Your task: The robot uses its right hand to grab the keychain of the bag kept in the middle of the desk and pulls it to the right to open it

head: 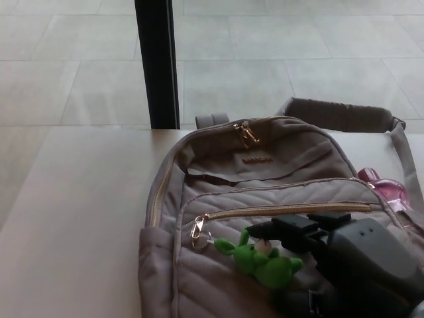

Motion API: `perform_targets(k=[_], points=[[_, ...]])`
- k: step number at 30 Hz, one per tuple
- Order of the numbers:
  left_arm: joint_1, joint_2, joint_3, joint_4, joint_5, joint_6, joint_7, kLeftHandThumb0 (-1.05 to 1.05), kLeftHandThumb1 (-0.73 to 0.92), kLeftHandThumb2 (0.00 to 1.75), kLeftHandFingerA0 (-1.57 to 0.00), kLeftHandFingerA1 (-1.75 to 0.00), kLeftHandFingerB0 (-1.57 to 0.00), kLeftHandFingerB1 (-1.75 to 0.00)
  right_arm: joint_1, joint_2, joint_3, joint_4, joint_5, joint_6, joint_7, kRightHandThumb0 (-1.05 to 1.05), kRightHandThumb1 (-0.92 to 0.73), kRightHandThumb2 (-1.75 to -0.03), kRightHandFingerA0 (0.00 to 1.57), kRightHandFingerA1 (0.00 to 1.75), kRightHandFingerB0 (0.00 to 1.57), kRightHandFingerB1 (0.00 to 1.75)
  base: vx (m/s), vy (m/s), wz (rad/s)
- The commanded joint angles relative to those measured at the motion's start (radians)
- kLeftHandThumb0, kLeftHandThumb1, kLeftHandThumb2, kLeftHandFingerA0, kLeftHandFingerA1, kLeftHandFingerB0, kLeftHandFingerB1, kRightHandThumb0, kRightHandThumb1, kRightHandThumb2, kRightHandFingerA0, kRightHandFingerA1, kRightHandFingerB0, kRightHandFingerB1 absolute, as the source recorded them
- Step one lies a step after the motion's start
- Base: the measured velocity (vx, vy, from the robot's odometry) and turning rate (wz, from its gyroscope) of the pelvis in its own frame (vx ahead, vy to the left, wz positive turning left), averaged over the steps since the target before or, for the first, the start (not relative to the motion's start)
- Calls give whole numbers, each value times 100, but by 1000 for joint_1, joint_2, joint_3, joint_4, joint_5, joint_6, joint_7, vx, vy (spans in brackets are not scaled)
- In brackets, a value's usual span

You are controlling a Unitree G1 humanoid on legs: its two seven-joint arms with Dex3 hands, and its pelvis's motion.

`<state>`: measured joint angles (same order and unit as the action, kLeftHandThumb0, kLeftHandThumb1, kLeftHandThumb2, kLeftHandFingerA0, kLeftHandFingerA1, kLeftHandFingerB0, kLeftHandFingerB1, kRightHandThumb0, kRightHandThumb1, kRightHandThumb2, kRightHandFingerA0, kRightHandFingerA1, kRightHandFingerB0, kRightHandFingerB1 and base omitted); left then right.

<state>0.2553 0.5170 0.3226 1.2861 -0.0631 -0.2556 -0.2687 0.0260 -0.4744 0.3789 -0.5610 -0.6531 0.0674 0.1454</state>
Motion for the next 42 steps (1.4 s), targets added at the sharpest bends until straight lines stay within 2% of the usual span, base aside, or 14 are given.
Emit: perform_targets(k=[1, 2, 3, 7, 9, 12, 13, 25, 26, 31, 34, 37, 41, 42], points=[[7, 10, 1, -1, -4, -28, -1, -81, 92, 72, -60, -46, -50, -38, 39, -42, -2, 32, -21, -4, 95, -87, -62, -104, 82, 80, 30, 52, 0, 0, 0], [7, 10, 1, -1, -4, -28, -1, -81, 92, 72, -60, -46, -50, -38, 39, -41, -4, 31, -20, -2, 99, -87, -62, -104, 82, 80, 30, 52, 0, 0, 0], [5, 11, 0, 3, -3, -27, -4, -80, 92, 73, -59, -45, -49, -38, 41, -38, -3, 39, -24, -10, 88, -77, -72, -62, 88, 82, 37, 41, 0, 0, 0], [9, 10, 7, -2, -12, -30, -16, -81, 92, 73, -57, -46, -49, -38, 47, -10, -3, 62, -18, -49, 40, -52, -73, -62, 104, 101, 45, 41, 0, 0, 0], [-4, 4, 9, -4, -14, -33, -15, -80, 92, 75, -59, -47, -47, -39, 41, 5, -17, 105, -8, -138, -52, -37, -70, -64, 113, 137, 57, 45, 0, 0, 0], [-7, 4, 13, 3, -14, -32, -15, -84, 92, 75, -60, -48, -48, -38, 43, 28, -16, 116, -2, -167, -71, -30, -64, -88, 112, 165, 67, 55, 0, 0, 0], [-6, 5, 13, 2, -14, -34, -19, -83, 92, 76, -57, -47, -48, -38, 40, 52, -4, 115, -4, -176, -86, -27, -57, -101, 107, 175, 88, 69, 0, 0, 0], [-14, 0, 35, 3, -30, -21, -34, -85, 92, 79, -57, -47, -48, -38, 44, 124, 20, 112, -58, -166, -89, -28, -52, -115, 111, 175, 96, 85, 0, 0, 0], [-15, 0, 37, 2, -32, -17, -33, -92, 81, 93, -56, -53, -45, -44, 45, 122, 19, 115, -61, -172, -93, -28, -49, -117, 110, 175, 97, 87, 0, 0, 0], [-23, 5, 29, 5, -21, -23, -18, -86, 92, 78, -59, -48, -51, -38, 48, 102, 0, 137, -71, -201, -104, -23, -50, -122, 115, 175, 97, 90, 0, 0, 0], [-24, 7, 27, 8, -21, -23, -24, -85, 92, 80, -57, -46, -49, -38, 59, 100, -15, 153, -69, -213, -120, -28, -48, -123, 106, 173, 94, 117, 0, 0, 0], [-28, 3, 33, 9, -29, -17, -25, -86, 92, 81, -58, -48, -49, -38, 75, 119, -30, 173, -69, -239, -174, -32, -50, -131, 101, 175, 77, 172, 0, 0, 0], [-26, 3, 33, 3, -29, -19, -22, -88, 92, 85, -56, -49, -45, -40, 85, 118, -44, 178, -83, -282, -221, -35, -55, -125, 100, 175, 75, 167, 0, 0, 0], [-27, 2, 37, 5, -34, -18, -28, -79, 80, 119, -52, -59, -43, -52, 82, 121, -49, 183, -74, -300, -234, -34, -52, -131, 103, 175, 74, 174, 0, 0, 0]])
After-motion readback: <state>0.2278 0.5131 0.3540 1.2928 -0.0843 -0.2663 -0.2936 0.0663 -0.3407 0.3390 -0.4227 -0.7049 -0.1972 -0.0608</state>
